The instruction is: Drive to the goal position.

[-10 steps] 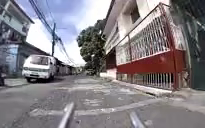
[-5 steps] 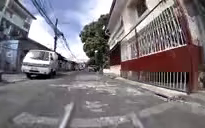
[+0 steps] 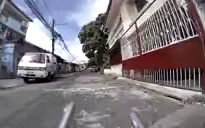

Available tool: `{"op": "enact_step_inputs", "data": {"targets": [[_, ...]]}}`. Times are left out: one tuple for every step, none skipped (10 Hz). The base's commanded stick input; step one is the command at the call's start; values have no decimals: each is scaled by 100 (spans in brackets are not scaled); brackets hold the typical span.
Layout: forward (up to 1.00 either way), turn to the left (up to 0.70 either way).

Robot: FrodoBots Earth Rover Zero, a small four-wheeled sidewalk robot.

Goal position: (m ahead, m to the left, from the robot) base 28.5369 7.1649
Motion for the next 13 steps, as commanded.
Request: {"op": "enact_step_inputs", "data": {"targets": [[85,0],[85,7],[85,34],[85,34],[85,34],[85,15],[85,0],[85,0],[85,0],[85,0],[85,0],[85,0],[85,0]]}}
